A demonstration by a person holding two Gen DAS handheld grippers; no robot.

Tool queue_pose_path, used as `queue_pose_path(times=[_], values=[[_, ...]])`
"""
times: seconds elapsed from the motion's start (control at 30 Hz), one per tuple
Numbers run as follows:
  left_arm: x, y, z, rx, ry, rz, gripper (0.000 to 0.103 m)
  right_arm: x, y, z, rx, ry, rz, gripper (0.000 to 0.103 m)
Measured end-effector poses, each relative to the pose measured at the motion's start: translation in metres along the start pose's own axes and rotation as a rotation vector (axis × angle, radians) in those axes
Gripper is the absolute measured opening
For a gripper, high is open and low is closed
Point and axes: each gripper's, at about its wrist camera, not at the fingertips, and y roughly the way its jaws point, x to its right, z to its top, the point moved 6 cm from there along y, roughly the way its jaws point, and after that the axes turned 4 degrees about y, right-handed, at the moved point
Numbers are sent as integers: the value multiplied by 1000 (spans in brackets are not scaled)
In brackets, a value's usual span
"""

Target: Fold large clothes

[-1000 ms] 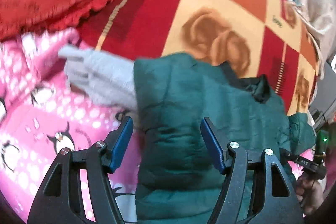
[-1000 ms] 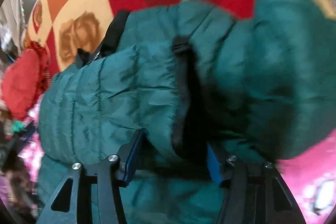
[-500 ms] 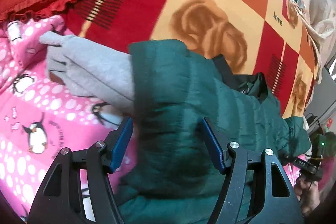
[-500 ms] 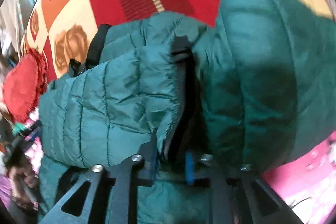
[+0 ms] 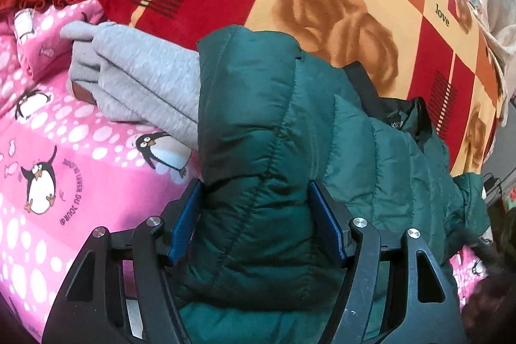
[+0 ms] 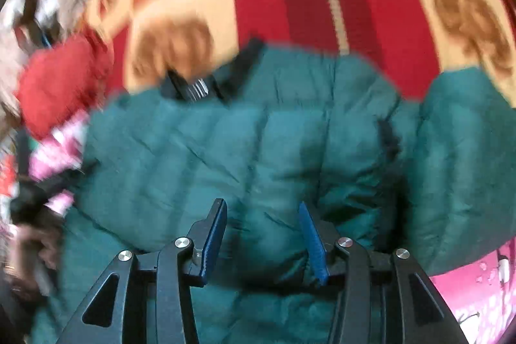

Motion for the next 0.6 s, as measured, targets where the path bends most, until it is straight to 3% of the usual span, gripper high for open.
queue_pose_path(times=[0.07, 0.23, 0.43, 0.53, 0.6], values=[[-2, 2, -1, -3, -13, -22, 73, 14, 27, -8, -59, 33, -7, 45], [0, 7, -4, -25, -1, -7, 77, 25, 25, -6, -34, 66, 11, 46], [3, 12, -4, -56, 18, 13, 77, 1, 36, -7, -24, 36, -13, 49], [0, 9, 2, -97, -13, 10, 77, -1, 21, -7, -23, 64, -7, 49], [-1, -13, 14, -55, -28, 45, 77, 7, -11, -7, 38, 95, 2, 50]])
